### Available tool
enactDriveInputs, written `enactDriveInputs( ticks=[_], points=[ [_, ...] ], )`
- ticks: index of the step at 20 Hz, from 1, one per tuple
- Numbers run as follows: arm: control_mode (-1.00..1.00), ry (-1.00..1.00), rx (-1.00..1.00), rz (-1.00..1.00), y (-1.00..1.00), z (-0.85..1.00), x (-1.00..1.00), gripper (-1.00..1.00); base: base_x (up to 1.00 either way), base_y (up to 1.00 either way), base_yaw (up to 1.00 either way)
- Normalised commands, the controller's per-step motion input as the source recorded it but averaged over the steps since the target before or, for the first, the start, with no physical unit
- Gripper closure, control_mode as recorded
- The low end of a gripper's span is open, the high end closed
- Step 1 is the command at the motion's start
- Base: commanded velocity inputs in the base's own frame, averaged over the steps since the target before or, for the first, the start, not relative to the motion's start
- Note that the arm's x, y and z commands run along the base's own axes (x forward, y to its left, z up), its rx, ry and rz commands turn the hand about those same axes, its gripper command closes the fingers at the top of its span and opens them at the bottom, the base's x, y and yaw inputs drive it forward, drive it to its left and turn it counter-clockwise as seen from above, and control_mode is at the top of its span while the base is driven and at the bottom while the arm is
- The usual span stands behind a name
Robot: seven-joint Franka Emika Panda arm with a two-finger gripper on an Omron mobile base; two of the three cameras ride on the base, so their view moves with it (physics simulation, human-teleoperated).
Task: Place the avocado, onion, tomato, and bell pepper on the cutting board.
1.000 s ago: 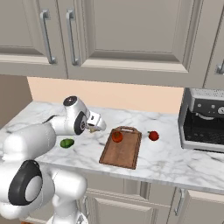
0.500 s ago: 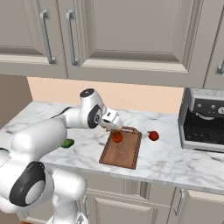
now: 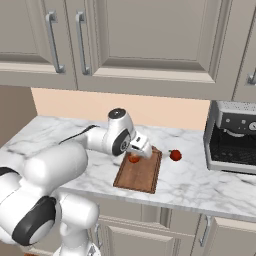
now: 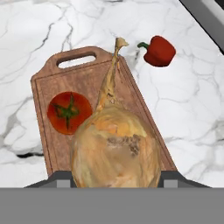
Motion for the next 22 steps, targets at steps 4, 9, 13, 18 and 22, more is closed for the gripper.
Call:
enactDriveInputs(
  ticks=[4, 9, 13, 18, 22],
  points=[
    [-1.0, 0.0, 0.09, 0.0, 0.0, -0.12, -0.37, 1.0, 0.0, 0.0, 0.0],
    [-1.0, 0.05, 0.07, 0.0, 0.07, -0.2, 0.0, 1.0, 0.0, 0.0, 0.0],
    [-1.0, 0.0, 0.01, 0.0, -0.11, -0.27, 0.06, 1.0, 0.0, 0.0, 0.0],
    [-1.0, 0.0, 0.02, 0.0, -0.29, -0.13, 0.16, 1.0, 0.0, 0.0, 0.0],
    [-1.0, 0.03, 0.06, 0.0, -0.04, -0.15, 0.46, 1.0, 0.0, 0.0, 0.0]
  ],
)
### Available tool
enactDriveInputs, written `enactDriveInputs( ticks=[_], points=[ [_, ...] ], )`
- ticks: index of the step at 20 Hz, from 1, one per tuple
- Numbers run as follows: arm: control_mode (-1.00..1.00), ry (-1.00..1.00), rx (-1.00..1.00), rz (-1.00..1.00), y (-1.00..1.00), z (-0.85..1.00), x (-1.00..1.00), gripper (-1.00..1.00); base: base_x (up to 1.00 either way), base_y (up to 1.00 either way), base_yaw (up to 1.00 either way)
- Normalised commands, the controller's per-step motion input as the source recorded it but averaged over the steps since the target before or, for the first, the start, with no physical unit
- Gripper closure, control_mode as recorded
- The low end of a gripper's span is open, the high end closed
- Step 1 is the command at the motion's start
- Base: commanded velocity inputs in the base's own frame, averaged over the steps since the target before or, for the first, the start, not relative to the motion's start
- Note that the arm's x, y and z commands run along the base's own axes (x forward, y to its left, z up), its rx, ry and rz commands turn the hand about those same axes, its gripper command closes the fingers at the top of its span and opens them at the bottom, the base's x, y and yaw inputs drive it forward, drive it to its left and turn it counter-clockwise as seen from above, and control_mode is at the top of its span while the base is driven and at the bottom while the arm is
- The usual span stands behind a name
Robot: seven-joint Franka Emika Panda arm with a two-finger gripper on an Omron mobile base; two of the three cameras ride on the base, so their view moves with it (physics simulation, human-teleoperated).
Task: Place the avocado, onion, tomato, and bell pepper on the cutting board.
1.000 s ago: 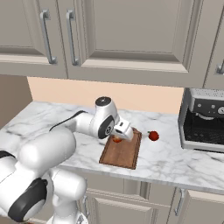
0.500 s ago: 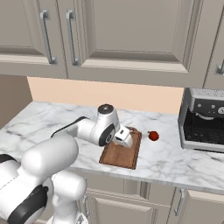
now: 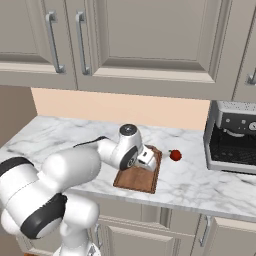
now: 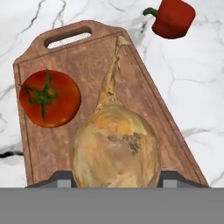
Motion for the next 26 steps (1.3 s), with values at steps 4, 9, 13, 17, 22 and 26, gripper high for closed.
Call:
enactDriveInputs(
  ticks=[4, 9, 13, 17, 22, 26],
  points=[
    [-1.0, 0.02, 0.04, 0.0, 0.0, -0.13, 0.44, 1.0, 0.0, 0.0, 0.0],
    [-1.0, 0.0, 0.0, 0.0, -0.03, -0.19, 0.08, -1.0, 0.0, 0.0, 0.0],
    [-1.0, 0.0, 0.0, 0.0, 0.0, -0.03, 0.0, -1.0, 0.0, 0.0, 0.0],
    [-1.0, 0.0, 0.0, 0.0, 0.0, 0.08, 0.01, -1.0, 0.0, 0.0, 0.0],
    [-1.0, 0.02, 0.01, 0.0, -0.05, 0.26, 0.09, -1.0, 0.0, 0.0, 0.0],
    [-1.0, 0.08, 0.0, -0.03, -0.18, 0.3, 0.22, -1.0, 0.0, 0.0, 0.0]
  ],
)
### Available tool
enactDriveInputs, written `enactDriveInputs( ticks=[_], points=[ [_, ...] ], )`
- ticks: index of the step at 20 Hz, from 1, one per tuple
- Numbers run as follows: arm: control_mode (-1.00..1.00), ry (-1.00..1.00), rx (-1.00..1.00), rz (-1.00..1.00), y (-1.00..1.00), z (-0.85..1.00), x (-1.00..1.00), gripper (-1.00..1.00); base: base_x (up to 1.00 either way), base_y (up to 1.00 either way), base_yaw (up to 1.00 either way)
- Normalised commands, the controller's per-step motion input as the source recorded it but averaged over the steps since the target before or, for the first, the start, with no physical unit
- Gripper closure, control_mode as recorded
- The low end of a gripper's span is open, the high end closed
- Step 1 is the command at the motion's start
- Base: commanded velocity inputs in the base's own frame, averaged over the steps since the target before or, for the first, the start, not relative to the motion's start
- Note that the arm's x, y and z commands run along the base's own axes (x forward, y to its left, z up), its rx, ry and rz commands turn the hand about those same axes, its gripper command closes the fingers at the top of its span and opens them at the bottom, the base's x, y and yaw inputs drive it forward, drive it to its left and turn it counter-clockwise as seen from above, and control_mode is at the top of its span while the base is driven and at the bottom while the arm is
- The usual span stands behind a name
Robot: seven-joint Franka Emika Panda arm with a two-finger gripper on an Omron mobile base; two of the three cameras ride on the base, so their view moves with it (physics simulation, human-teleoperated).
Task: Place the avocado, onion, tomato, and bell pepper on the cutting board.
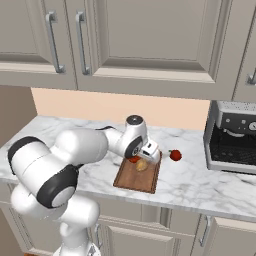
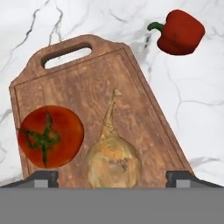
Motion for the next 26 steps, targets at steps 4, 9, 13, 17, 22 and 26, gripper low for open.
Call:
enactDriveInputs(
  ticks=[4, 9, 13, 17, 22, 26],
  points=[
    [-1.0, 0.1, 0.0, -0.03, -0.48, 0.22, 0.37, -1.0, 0.0, 0.0, 0.0],
    [-1.0, 0.03, 0.01, -0.03, -0.64, 0.05, 0.26, -1.0, 0.0, 0.0, 0.0],
    [-1.0, 0.0, 0.05, 0.0, -0.62, 0.0, 0.2, -1.0, 0.0, 0.0, 0.0],
    [-1.0, -0.03, 0.03, 0.0, -0.39, 0.0, 0.06, -1.0, 0.0, 0.0, 0.0],
    [-1.0, 0.0, 0.0, 0.0, -0.01, 0.0, 0.01, -1.0, 0.0, 0.0, 0.0],
    [-1.0, -0.03, 0.0, 0.0, 0.0, -0.1, 0.07, -1.0, 0.0, 0.0, 0.0]
  ],
)
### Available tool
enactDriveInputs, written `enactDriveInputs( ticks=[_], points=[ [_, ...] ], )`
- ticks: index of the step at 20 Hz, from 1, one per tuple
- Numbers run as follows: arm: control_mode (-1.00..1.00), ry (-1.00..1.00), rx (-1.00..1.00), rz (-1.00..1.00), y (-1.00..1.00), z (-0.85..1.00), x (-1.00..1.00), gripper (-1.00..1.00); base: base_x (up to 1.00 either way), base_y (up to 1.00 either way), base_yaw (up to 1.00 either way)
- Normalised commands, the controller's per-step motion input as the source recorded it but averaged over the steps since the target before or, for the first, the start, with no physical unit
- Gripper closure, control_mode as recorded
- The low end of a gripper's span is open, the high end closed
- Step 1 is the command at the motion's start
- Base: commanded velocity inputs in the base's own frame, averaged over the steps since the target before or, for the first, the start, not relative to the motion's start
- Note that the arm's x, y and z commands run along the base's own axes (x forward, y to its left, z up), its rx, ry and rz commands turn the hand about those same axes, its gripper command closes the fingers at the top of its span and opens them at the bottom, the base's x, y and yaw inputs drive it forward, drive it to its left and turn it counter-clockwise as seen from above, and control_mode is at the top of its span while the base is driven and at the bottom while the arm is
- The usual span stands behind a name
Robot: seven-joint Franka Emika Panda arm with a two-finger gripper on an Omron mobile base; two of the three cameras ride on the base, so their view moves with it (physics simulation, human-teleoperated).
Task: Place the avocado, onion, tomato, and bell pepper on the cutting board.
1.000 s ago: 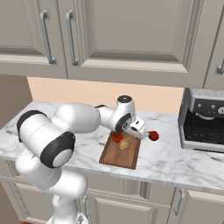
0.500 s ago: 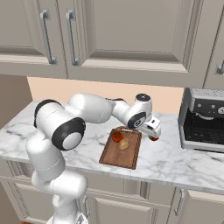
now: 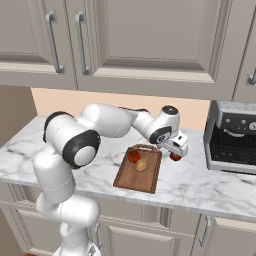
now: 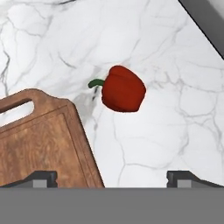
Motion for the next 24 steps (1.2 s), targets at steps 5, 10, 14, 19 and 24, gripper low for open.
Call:
enactDriveInputs(
  ticks=[5, 10, 14, 19, 24],
  points=[
    [-1.0, -0.07, 0.0, 0.0, -0.04, -0.16, 0.04, -1.0, 0.0, 0.0, 0.0],
    [-1.0, -0.05, 0.0, 0.0, -0.04, -0.13, 0.07, -1.0, 0.0, 0.0, 0.0],
    [-1.0, -0.03, 0.0, 0.0, -0.03, -0.12, 0.14, -1.0, 0.0, 0.0, 0.0],
    [-1.0, -0.02, 0.0, 0.0, -0.11, -0.11, 0.21, -1.0, 0.0, 0.0, 0.0],
    [-1.0, 0.0, 0.0, -0.02, -0.36, -0.05, 0.24, -1.0, 0.0, 0.0, 0.0]
  ],
)
